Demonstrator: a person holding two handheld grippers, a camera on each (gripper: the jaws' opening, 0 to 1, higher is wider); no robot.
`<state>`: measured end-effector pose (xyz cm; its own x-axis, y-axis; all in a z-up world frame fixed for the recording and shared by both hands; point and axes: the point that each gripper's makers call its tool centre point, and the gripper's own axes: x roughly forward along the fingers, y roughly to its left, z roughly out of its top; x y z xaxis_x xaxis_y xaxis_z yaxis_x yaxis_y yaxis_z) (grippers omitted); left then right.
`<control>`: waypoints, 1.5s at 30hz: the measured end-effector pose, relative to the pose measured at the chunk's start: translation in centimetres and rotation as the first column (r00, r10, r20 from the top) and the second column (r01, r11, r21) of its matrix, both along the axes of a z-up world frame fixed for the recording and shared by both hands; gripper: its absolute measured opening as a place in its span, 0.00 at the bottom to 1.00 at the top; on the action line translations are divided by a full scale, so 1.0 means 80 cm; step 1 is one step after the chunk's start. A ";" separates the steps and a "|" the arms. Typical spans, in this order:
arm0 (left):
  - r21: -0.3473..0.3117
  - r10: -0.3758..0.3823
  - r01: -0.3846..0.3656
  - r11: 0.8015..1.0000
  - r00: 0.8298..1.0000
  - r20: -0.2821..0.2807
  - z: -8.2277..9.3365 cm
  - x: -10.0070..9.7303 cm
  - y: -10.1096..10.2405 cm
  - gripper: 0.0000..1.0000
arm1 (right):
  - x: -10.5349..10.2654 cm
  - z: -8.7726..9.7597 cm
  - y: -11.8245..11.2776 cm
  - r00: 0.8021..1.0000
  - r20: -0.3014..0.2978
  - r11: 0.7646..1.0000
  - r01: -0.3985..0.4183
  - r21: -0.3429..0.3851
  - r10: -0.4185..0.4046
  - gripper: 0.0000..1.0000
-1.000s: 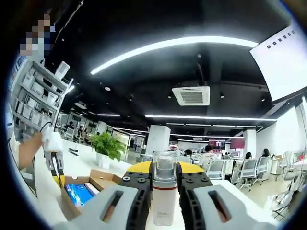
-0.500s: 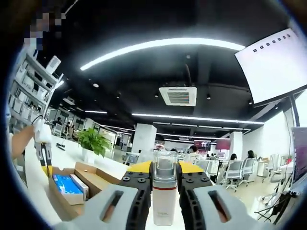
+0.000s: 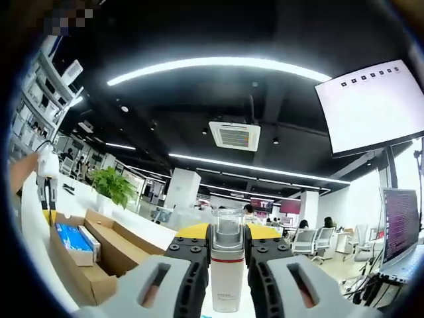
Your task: Operate the shoe box by opening the lid, removing the specified soft item, and placing it in the target area until the item is outside and the box remains undamaged.
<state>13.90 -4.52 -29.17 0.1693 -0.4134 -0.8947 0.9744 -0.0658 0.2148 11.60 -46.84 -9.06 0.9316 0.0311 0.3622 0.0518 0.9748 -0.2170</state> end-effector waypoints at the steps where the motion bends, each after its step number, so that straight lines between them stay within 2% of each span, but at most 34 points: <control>1: 0.000 0.000 0.000 1.000 1.000 0.000 0.000 0.000 0.000 0.04 | 0.001 -0.002 -0.003 1.000 -0.004 1.000 0.004 0.000 -0.004 0.18; 5: -0.001 0.002 -0.002 1.000 1.000 0.001 0.000 0.000 0.000 0.04 | 0.004 -0.015 -0.013 0.999 -0.023 1.000 0.022 -0.005 -0.022 0.18; 8: 0.001 0.003 -0.003 1.000 1.000 0.000 0.000 0.000 0.000 0.04 | 0.003 -0.017 -0.015 1.000 -0.014 1.000 0.012 0.018 -0.012 0.18; 14: 0.012 0.004 -0.004 1.000 1.000 -0.003 -0.003 0.000 0.000 0.04 | 0.001 -0.016 -0.015 1.000 -0.006 1.000 0.015 0.014 -0.015 0.18; 23: 0.002 0.014 -0.014 1.000 1.000 -0.010 -0.003 0.000 0.000 0.04 | 0.009 -0.037 -0.021 0.999 -0.041 0.998 0.021 0.058 -0.019 0.18; 29: 0.002 0.016 -0.016 1.000 1.000 -0.010 -0.004 0.000 0.000 0.04 | 0.011 -0.046 -0.025 0.999 -0.044 0.998 0.033 0.053 -0.030 0.18; 34: -0.002 0.017 -0.017 1.000 1.000 -0.007 -0.004 0.000 0.000 0.04 | 0.007 -0.056 -0.033 0.998 -0.061 0.996 0.040 0.076 -0.035 0.18; 35: -0.005 0.017 -0.017 1.000 1.000 -0.008 -0.004 0.000 0.000 0.04 | 0.008 -0.061 -0.035 0.996 -0.080 0.994 0.038 0.105 -0.029 0.18; 38: -0.007 0.020 -0.020 1.000 1.000 -0.008 -0.004 0.000 0.000 0.04 | 0.011 -0.068 -0.041 0.995 -0.086 0.991 0.052 0.122 -0.041 0.18; 40: -0.001 0.013 -0.013 1.000 1.000 0.003 -0.004 -0.001 0.000 0.05 | 0.016 -0.080 -0.042 0.994 -0.106 0.988 0.037 0.149 -0.022 0.18; 45: -0.001 0.018 -0.018 1.000 1.000 -0.002 -0.003 0.000 0.000 0.05 | 0.025 -0.104 -0.044 0.991 -0.128 0.990 0.064 0.126 -0.047 0.18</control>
